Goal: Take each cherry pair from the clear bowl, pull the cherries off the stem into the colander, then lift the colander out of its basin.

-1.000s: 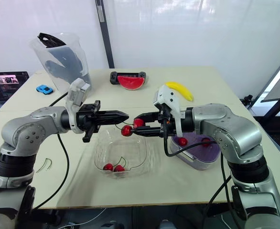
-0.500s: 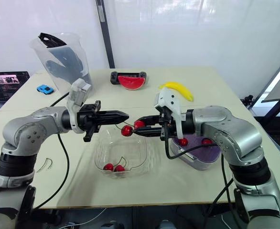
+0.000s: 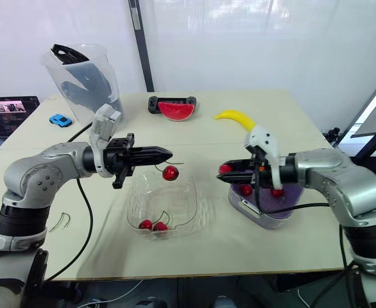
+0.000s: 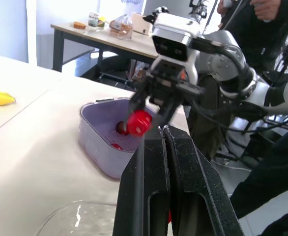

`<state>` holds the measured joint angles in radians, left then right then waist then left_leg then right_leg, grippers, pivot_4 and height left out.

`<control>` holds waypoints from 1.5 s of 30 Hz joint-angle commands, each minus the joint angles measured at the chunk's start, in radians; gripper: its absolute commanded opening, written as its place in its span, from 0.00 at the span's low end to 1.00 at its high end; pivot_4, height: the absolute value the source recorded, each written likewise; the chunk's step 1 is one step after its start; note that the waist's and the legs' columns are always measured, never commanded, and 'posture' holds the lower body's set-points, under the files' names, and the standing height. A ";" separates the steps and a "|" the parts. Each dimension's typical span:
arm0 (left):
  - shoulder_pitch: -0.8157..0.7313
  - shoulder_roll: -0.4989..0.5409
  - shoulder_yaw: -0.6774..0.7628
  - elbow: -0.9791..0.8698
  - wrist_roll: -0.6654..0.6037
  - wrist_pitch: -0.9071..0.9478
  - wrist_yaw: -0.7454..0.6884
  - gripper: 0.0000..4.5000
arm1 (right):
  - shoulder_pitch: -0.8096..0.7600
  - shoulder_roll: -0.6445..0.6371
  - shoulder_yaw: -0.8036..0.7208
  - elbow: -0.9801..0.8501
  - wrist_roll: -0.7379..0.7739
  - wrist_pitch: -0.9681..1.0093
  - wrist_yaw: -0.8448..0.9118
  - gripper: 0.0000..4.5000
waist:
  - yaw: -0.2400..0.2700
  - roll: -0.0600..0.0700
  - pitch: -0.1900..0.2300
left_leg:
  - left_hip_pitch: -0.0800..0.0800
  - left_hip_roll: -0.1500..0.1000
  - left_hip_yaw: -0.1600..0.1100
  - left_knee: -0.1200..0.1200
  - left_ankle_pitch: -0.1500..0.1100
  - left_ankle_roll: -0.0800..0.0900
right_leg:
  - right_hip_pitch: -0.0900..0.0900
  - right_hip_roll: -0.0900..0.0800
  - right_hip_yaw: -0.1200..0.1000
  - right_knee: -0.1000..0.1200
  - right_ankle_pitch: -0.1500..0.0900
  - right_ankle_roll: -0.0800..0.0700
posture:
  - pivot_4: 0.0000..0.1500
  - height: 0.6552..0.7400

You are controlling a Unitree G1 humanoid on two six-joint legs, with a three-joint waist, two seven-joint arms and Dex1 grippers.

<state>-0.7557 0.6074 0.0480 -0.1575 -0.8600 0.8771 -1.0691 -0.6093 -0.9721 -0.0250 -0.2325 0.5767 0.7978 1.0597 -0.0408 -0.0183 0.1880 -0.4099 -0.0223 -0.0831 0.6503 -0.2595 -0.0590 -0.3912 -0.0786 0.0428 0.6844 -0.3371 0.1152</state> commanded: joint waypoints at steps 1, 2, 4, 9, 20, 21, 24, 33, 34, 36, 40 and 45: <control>-0.013 -0.004 0.021 -0.016 -0.003 -0.029 0.003 0.00 | -0.015 -0.091 0.034 0.080 -0.138 -0.084 0.013 0.21 | 0.000 0.000 0.000 | 0.000 0.000 0.000 0.000 0.000 0.000 | 0.000 0.000 0.000 0.000 0.000 0.000 | 1.00 1.00; -0.012 -0.006 0.021 -0.017 -0.002 -0.031 0.006 0.00 | -0.008 -0.114 0.060 0.111 -0.178 -0.100 0.017 0.21 | 0.001 0.000 0.000 | 0.000 0.000 0.000 0.000 0.000 0.000 | 0.000 0.000 0.000 0.000 0.000 0.000 | 1.00 1.00; -0.011 -0.009 0.022 -0.017 -0.004 -0.035 0.010 0.00 | 0.000 -0.133 0.089 0.157 -0.221 -0.123 0.026 0.21 | 0.000 0.000 0.000 | 0.000 0.000 0.000 0.000 0.000 0.000 | 0.000 0.000 0.000 0.000 0.000 0.000 | 1.00 1.00; -0.012 -0.011 0.027 -0.013 0.002 -0.048 0.018 0.00 | 0.019 -0.101 0.103 0.201 -0.255 -0.145 0.026 0.21 | -0.004 0.000 0.000 | 0.000 0.000 0.001 0.000 0.000 0.000 | -0.001 0.000 0.000 0.000 0.000 0.000 | 1.00 1.00; -0.007 -0.019 0.018 -0.018 -0.003 -0.060 0.009 0.00 | -0.015 -0.066 -0.006 0.066 -0.086 -0.019 0.078 1.00 | 0.001 0.000 0.000 | 0.000 0.000 0.000 0.000 0.000 0.000 | 0.000 0.000 0.000 0.000 0.000 0.000 | 1.00 1.00; -0.008 -0.019 0.017 -0.018 -0.002 -0.061 0.008 0.00 | -0.020 -0.064 -0.013 0.050 -0.069 -0.003 0.080 1.00 | -0.001 0.000 0.000 | 0.000 0.000 0.000 0.000 0.000 0.000 | 0.000 0.000 0.000 0.000 0.000 0.000 | 1.00 1.00; -0.017 -0.028 0.013 -0.013 0.000 -0.063 0.008 0.00 | -0.106 0.000 -0.023 -0.045 0.039 0.081 0.052 1.00 | -0.003 0.000 0.000 | 0.000 0.001 0.000 0.000 0.000 0.000 | 0.000 0.000 0.000 0.000 0.000 0.000 | 1.00 1.00; -0.023 -0.043 0.022 -0.013 0.011 -0.064 0.037 0.00 | -0.205 0.241 0.062 -0.193 0.058 0.143 -0.162 1.00 | 0.009 0.000 0.000 | -0.001 -0.001 -0.001 0.001 0.000 0.000 | 0.000 -0.002 -0.001 -0.001 0.000 0.000 | 1.00 1.00; -0.024 -0.043 0.023 -0.010 0.015 -0.068 0.044 0.00 | -0.202 0.259 0.068 -0.207 0.064 0.152 -0.178 1.00 | 0.009 0.000 0.000 | -0.001 -0.001 -0.001 0.001 0.000 0.000 | 0.000 -0.002 -0.001 -0.001 0.000 0.000 | 1.00 1.00; -0.025 -0.044 0.025 -0.007 0.018 -0.069 0.049 0.00 | -0.192 0.286 0.079 -0.240 0.083 0.172 -0.196 1.00 | 0.006 0.000 0.000 | -0.001 0.000 -0.001 0.001 0.000 0.000 | 0.000 -0.001 -0.001 0.000 0.000 0.000 | 1.00 1.00; -0.024 -0.049 0.020 -0.006 0.022 -0.073 0.052 0.00 | -0.185 0.344 0.101 -0.265 0.100 0.198 -0.249 1.00 | 0.001 0.000 0.000 | -0.001 0.000 -0.001 0.001 0.000 0.000 | 0.000 -0.001 -0.001 0.000 0.000 0.000 | 1.00 1.00; -0.022 -0.055 0.020 -0.007 0.019 -0.082 0.048 0.00 | -0.172 0.383 0.143 -0.254 0.073 0.199 -0.299 1.00 | -0.001 0.000 0.000 | 0.000 0.000 -0.001 0.001 0.000 0.000 | 0.000 -0.001 -0.001 0.000 0.000 0.000 | 1.00 1.00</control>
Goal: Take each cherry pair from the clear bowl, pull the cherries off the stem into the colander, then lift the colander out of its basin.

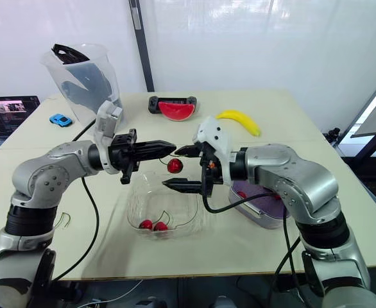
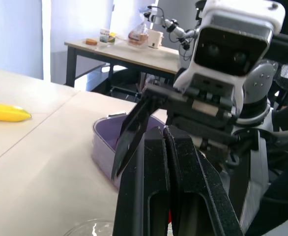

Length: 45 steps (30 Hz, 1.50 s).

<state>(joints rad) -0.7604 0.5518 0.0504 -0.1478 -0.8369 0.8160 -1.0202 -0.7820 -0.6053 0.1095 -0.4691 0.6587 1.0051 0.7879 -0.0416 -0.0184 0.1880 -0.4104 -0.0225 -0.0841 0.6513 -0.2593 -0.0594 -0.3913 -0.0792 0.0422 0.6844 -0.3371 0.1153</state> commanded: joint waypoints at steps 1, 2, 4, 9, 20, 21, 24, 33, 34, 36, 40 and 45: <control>-0.016 0.000 0.017 -0.017 -0.004 -0.020 -0.001 0.00 | 0.004 0.023 0.017 -0.014 -0.013 -0.011 -0.035 1.00 | 0.000 0.000 0.000 | 0.000 0.000 0.000 0.000 0.000 0.000 | 0.000 0.000 0.000 0.000 0.000 0.000 | 1.00 1.00; -0.015 0.000 0.016 -0.018 -0.004 -0.020 -0.001 0.00 | 0.006 0.030 0.027 -0.009 -0.021 -0.017 -0.041 0.94 | 0.000 0.000 0.000 | 0.000 0.000 0.000 0.000 0.000 0.000 | 0.000 0.000 0.000 0.000 0.000 0.000 | 1.00 1.00; -0.014 0.000 0.015 -0.020 -0.004 -0.019 -0.002 0.00 | 0.008 0.038 0.038 -0.002 -0.029 -0.024 -0.049 0.79 | -0.001 0.000 0.000 | 0.000 0.000 0.000 0.000 0.000 0.000 | 0.000 0.000 0.000 0.000 0.000 0.000 | 1.00 1.00; -0.012 0.002 0.015 -0.023 -0.005 -0.016 -0.003 0.00 | 0.011 0.036 0.056 0.006 -0.052 -0.040 -0.052 0.58 | -0.001 0.000 0.000 | 0.000 0.000 0.000 0.000 0.000 0.000 | 0.000 0.000 0.000 0.000 0.000 0.000 | 1.00 1.00; -0.015 0.005 0.010 -0.022 -0.001 -0.015 -0.005 0.00 | 0.019 0.035 0.034 0.010 -0.053 -0.052 -0.057 0.30 | -0.001 0.000 0.000 | 0.000 0.000 0.000 0.000 0.000 0.000 | 0.000 0.000 0.000 0.000 0.000 0.000 | 1.00 1.00; -0.015 0.006 0.010 -0.022 -0.001 -0.015 -0.005 0.00 | 0.022 0.036 0.031 0.006 -0.047 -0.049 -0.057 0.30 | -0.001 0.000 0.000 | 0.000 0.000 0.000 0.000 0.000 0.000 | 0.000 0.000 0.000 0.000 0.000 0.000 | 1.00 1.00; -0.014 0.006 0.010 -0.021 -0.001 -0.015 -0.007 0.00 | 0.025 0.035 0.028 0.000 -0.042 -0.046 -0.059 0.30 | -0.001 0.000 0.000 | 0.000 0.000 0.000 0.000 0.000 0.000 | 0.000 0.000 0.000 0.000 0.000 0.000 | 1.00 1.00; -0.022 0.002 0.009 -0.016 0.002 -0.018 -0.006 0.00 | 0.058 0.003 0.038 -0.003 -0.051 -0.029 -0.049 0.30 | -0.001 0.000 0.000 | 0.000 0.000 0.000 0.000 0.000 0.000 | 0.000 0.000 0.000 0.000 0.000 0.000 | 1.00 1.00; -0.022 0.002 0.010 -0.015 0.002 -0.018 -0.006 0.00 | 0.063 -0.002 0.040 -0.002 -0.054 -0.030 -0.048 0.30 | 0.000 0.000 0.000 | 0.000 0.000 0.000 0.000 0.000 0.000 | 0.000 0.000 0.000 0.000 0.000 0.000 | 1.00 1.00; -0.022 0.001 0.010 -0.016 0.002 -0.018 -0.004 0.00 | 0.086 -0.030 0.055 0.001 -0.069 -0.040 -0.034 0.30 | 0.000 0.000 0.000 | 0.000 0.000 0.000 0.000 0.000 0.000 | 0.000 0.000 0.000 0.000 0.000 0.000 | 1.00 1.00; -0.023 0.000 0.008 -0.015 0.001 -0.020 -0.004 0.00 | 0.111 -0.065 0.062 0.003 -0.081 -0.051 -0.020 0.30 | -0.001 0.000 0.000 | 0.000 0.000 0.000 0.000 0.000 0.000 | 0.000 0.000 0.000 0.000 0.000 0.000 | 1.00 1.00; -0.023 -0.001 0.010 -0.014 0.002 -0.022 -0.004 0.00 | 0.120 -0.082 0.047 0.001 -0.076 -0.042 -0.022 0.30 | -0.001 0.000 0.000 | 0.000 0.000 0.000 -0.001 0.000 0.001 | 0.000 0.000 0.000 0.000 0.000 0.000 | 1.00 1.00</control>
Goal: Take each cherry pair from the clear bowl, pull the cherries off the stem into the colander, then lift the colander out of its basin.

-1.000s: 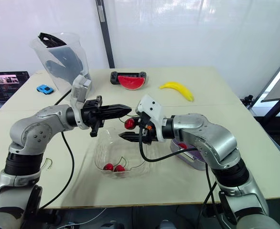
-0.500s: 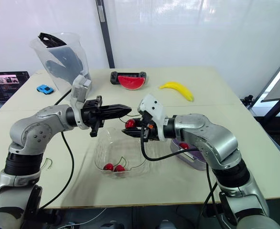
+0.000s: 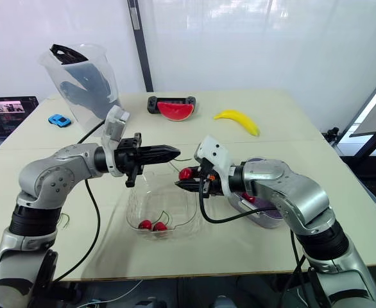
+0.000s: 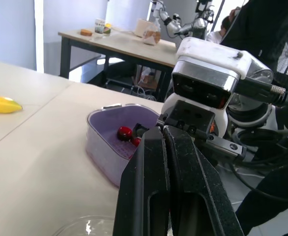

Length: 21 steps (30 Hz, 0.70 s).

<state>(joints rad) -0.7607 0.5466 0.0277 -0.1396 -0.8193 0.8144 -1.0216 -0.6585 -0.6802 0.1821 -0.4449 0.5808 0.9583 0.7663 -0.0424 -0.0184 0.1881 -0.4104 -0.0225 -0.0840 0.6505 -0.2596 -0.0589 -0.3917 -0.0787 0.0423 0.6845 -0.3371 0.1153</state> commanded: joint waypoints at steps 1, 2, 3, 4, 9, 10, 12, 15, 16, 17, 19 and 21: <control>-0.023 0.004 0.034 -0.021 -0.015 -0.021 -0.004 0.00 | 0.002 -0.010 -0.033 -0.022 0.004 0.008 -0.003 0.30 | 0.000 0.000 0.000 | 0.000 0.000 0.000 0.000 0.000 0.000 | 0.000 0.000 0.000 0.000 0.000 0.000 | 1.00 1.00; -0.023 0.004 0.035 -0.020 -0.015 -0.021 -0.004 0.00 | 0.009 -0.011 -0.042 -0.020 0.008 0.013 -0.005 0.30 | 0.000 0.000 0.000 | 0.000 0.000 0.000 0.000 0.000 0.000 | 0.000 0.000 0.000 0.000 0.000 0.000 | 1.00 1.00; -0.023 0.004 0.036 -0.020 -0.016 -0.020 -0.004 0.00 | 0.016 -0.016 -0.046 -0.020 0.008 0.013 -0.004 0.30 | 0.000 0.000 0.000 | 0.000 0.000 0.000 0.000 0.000 0.000 | 0.000 0.000 0.000 0.000 0.000 0.000 | 1.00 1.00; -0.022 0.004 0.037 -0.020 -0.016 -0.020 -0.004 0.00 | 0.021 -0.020 -0.047 -0.021 0.006 0.013 -0.003 0.30 | 0.000 0.000 0.000 | 0.000 0.000 0.000 0.000 0.000 0.000 | 0.000 0.000 0.000 0.000 0.000 0.000 | 1.00 1.00; -0.021 0.005 0.039 -0.019 -0.016 -0.021 -0.006 0.00 | 0.016 -0.044 -0.108 -0.015 0.032 0.013 0.017 0.30 | 0.002 0.000 0.000 | 0.000 0.000 0.000 0.000 0.000 0.000 | 0.001 0.000 0.000 0.000 0.000 0.000 | 1.00 1.00; -0.021 0.006 0.040 -0.019 -0.016 -0.021 -0.006 0.00 | 0.010 -0.063 -0.130 -0.008 0.035 0.009 0.030 0.30 | 0.002 0.000 0.000 | 0.000 0.000 0.000 0.000 0.000 0.000 | 0.001 0.000 0.000 0.000 0.000 0.000 | 1.00 1.00; -0.017 0.010 0.043 -0.019 -0.015 -0.022 -0.007 0.00 | -0.002 -0.136 -0.178 0.027 0.020 -0.015 0.069 0.30 | 0.004 0.000 0.000 | 0.000 0.000 0.000 0.000 0.000 0.000 | 0.001 0.000 0.000 0.000 0.000 0.000 | 1.00 1.00; -0.007 0.018 0.051 -0.019 -0.012 -0.025 -0.006 0.00 | 0.002 -0.281 -0.213 0.107 -0.033 -0.073 0.142 0.30 | 0.008 0.000 0.000 | 0.000 -0.001 0.000 0.001 0.000 0.001 | 0.001 -0.001 0.000 -0.001 0.000 0.000 | 1.00 1.00; -0.004 0.019 0.053 -0.017 -0.010 -0.028 -0.005 0.00 | 0.013 -0.332 -0.208 0.137 -0.062 -0.102 0.167 0.30 | 0.008 0.000 0.000 | 0.000 -0.001 0.001 0.001 0.000 0.001 | 0.001 -0.001 0.000 -0.001 0.000 0.000 | 1.00 1.00; -0.002 0.020 0.056 -0.016 -0.008 -0.030 -0.004 0.00 | 0.032 -0.386 -0.196 0.170 -0.098 -0.138 0.196 0.30 | 0.006 0.000 0.000 | 0.000 -0.001 0.001 0.000 -0.001 0.001 | 0.001 -0.001 0.000 -0.001 0.000 0.000 | 1.00 1.00; 0.004 0.021 0.058 -0.013 -0.003 -0.038 -0.004 0.00 | 0.066 -0.461 -0.175 0.229 -0.158 -0.198 0.237 0.30 | 0.006 0.000 0.000 | 0.000 0.000 0.001 0.000 -0.001 0.001 | 0.001 0.000 0.000 -0.001 0.000 0.000 | 1.00 1.00; 0.008 0.023 0.059 -0.012 0.000 -0.043 -0.003 0.00 | 0.084 -0.488 -0.159 0.264 -0.192 -0.236 0.259 0.30 | 0.003 0.000 0.000 | 0.000 0.000 0.001 0.000 -0.001 0.001 | 0.001 0.000 0.000 -0.001 0.000 0.000 | 1.00 1.00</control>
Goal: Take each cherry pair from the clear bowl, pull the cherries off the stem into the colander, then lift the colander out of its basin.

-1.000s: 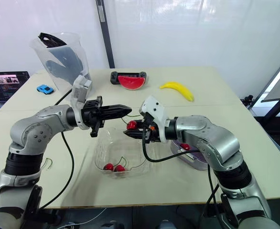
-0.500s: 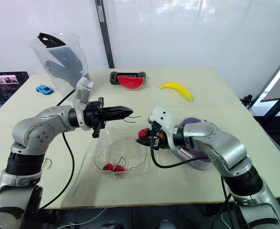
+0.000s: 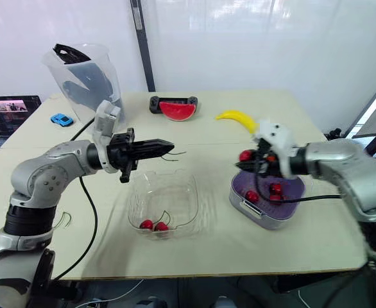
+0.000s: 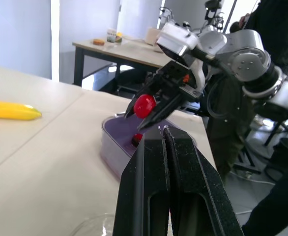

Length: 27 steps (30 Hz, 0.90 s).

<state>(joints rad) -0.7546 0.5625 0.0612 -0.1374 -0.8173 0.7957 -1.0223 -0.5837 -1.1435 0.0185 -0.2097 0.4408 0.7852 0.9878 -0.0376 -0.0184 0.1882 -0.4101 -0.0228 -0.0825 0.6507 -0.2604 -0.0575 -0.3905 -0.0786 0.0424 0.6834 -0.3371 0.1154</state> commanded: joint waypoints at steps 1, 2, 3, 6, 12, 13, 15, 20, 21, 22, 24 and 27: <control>0.004 0.008 0.027 -0.015 -0.002 -0.025 -0.001 0.00 | 0.013 -0.026 0.014 0.041 -0.063 -0.074 0.044 0.30 | -0.005 0.000 0.000 | 0.000 0.000 0.000 0.000 0.000 0.000 | 0.000 0.000 0.000 0.000 0.000 0.000 | 1.00 1.00; 0.006 0.008 0.028 -0.015 -0.003 -0.026 0.000 0.00 | 0.016 -0.022 0.029 0.054 -0.083 -0.083 0.043 0.30 | -0.007 0.000 0.000 | 0.000 0.000 0.000 0.000 0.000 0.000 | 0.000 0.000 0.001 0.000 0.000 0.000 | 1.00 1.00; 0.007 0.009 0.029 -0.017 -0.003 -0.026 0.001 0.00 | 0.017 -0.015 0.046 0.066 -0.105 -0.092 0.040 0.30 | -0.009 0.000 0.000 | 0.000 0.001 0.001 0.000 0.000 0.000 | -0.001 0.000 0.001 0.000 0.000 0.000 | 1.00 1.00; 0.010 0.008 0.028 -0.021 -0.002 -0.028 0.004 0.00 | 0.016 0.010 0.083 0.094 -0.155 -0.118 0.034 0.43 | -0.005 0.000 0.000 | 0.000 0.001 0.001 -0.001 0.000 0.000 | -0.001 0.001 0.001 0.000 0.000 0.000 | 1.00 1.00; 0.009 0.024 0.035 -0.020 0.004 -0.030 0.006 0.00 | -0.032 0.029 0.085 0.093 -0.178 -0.109 0.053 1.00 | -0.001 0.000 0.000 | 0.000 0.001 0.001 0.000 0.000 0.000 | -0.001 0.000 0.001 0.000 0.000 0.000 | 1.00 1.00; 0.010 0.028 0.037 -0.019 0.003 -0.031 0.006 0.00 | -0.039 0.026 0.081 0.090 -0.177 -0.108 0.057 1.00 | -0.002 0.000 0.000 | 0.000 0.001 0.001 0.000 0.000 0.000 | -0.001 0.000 0.001 0.000 0.000 0.000 | 1.00 1.00; 0.015 0.047 0.047 -0.018 0.001 -0.027 0.008 0.00 | -0.074 0.010 0.055 0.043 -0.129 -0.081 0.101 1.00 | -0.002 0.000 0.000 | 0.000 0.001 0.001 0.000 0.000 0.000 | -0.001 0.000 0.001 0.000 0.000 0.000 | 1.00 1.00; 0.062 0.125 0.107 -0.012 -0.014 -0.002 0.008 0.00 | -0.237 0.094 -0.081 -0.103 0.207 0.121 0.183 1.00 | -0.012 0.002 0.001 | 0.000 0.002 0.001 -0.001 0.000 0.000 | -0.002 0.001 0.001 0.000 0.000 0.000 | 1.00 1.00; 0.081 0.145 0.122 -0.001 -0.017 0.005 0.003 0.00 | -0.270 0.125 -0.087 -0.119 0.252 0.150 0.174 1.00 | -0.011 0.002 0.001 | 0.000 0.002 0.000 -0.002 0.000 0.000 | -0.002 0.001 0.001 0.000 0.000 0.000 | 1.00 1.00; 0.104 0.169 0.133 0.015 -0.008 0.005 -0.004 0.00 | -0.300 0.156 -0.089 -0.132 0.294 0.177 0.163 1.00 | -0.011 0.002 0.001 | 0.001 0.003 -0.001 -0.002 0.000 0.000 | -0.001 0.002 0.000 0.000 0.000 0.000 | 1.00 1.00; 0.151 0.213 0.147 0.040 0.017 -0.010 -0.024 0.00 | -0.338 0.203 -0.082 -0.150 0.339 0.209 0.144 1.00 | -0.006 0.002 0.001 | 0.001 0.003 -0.001 -0.002 0.000 0.000 | -0.001 0.001 0.000 0.000 0.000 0.000 | 1.00 1.00; 0.257 0.271 0.196 0.078 0.054 -0.066 -0.058 0.00 | -0.365 0.256 -0.029 -0.164 0.336 0.206 0.127 1.00 | -0.001 0.002 0.001 | 0.001 0.001 0.000 0.000 0.000 0.000 | 0.000 -0.001 0.000 0.000 0.000 0.000 | 1.00 1.00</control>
<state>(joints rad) -0.5288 0.8064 0.2035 -0.0674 -0.7845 0.7767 -1.0494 -0.9191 -0.9018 -0.0159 -0.3527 0.7684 0.9949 1.1277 -0.0388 -0.0166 0.1891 -0.4095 -0.0220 -0.0827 0.6503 -0.2603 -0.0576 -0.3908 -0.0801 0.0428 0.6835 -0.3371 0.1152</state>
